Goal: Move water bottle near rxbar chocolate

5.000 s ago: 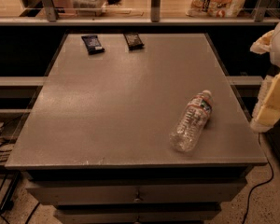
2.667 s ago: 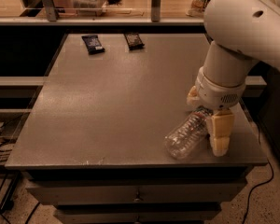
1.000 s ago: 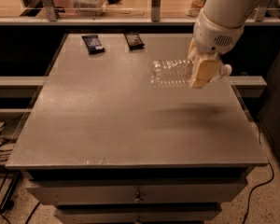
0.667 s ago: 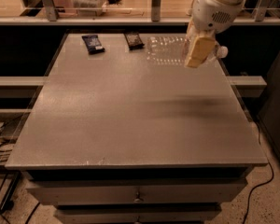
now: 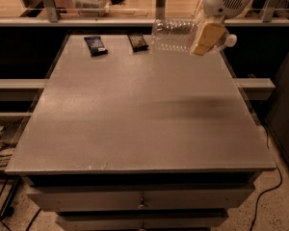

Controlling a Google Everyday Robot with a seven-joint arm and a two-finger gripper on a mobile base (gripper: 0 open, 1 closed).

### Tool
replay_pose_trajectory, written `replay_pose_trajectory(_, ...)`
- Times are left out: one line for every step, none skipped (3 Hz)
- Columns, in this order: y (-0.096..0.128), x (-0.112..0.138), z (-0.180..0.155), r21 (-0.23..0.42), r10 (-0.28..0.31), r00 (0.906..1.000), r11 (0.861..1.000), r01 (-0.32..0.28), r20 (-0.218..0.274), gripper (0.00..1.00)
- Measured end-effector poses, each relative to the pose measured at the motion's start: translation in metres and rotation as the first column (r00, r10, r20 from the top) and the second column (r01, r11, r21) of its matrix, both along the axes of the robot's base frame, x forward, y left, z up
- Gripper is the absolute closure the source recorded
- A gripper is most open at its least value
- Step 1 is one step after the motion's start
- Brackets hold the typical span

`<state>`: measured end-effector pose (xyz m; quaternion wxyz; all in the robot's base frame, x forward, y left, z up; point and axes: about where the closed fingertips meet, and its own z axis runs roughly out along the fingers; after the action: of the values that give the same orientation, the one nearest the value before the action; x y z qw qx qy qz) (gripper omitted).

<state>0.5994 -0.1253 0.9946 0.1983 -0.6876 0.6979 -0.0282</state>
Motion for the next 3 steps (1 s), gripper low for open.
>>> replay_pose_trajectory(0.016, 0.022, 0.0, 0.002, 0.02, 0.9989, 1.0, -0.02, 0.043, 1.0)
replay_pose_trajectory(0.029, 0.056, -0.002, 0.014, 0.026, 0.9957, 1.0, -0.027, 0.089, 1.0)
replay_pose_trajectory(0.036, 0.097, -0.005, 0.009, -0.005, 0.9893, 1.0, 0.003, 0.146, 1.0)
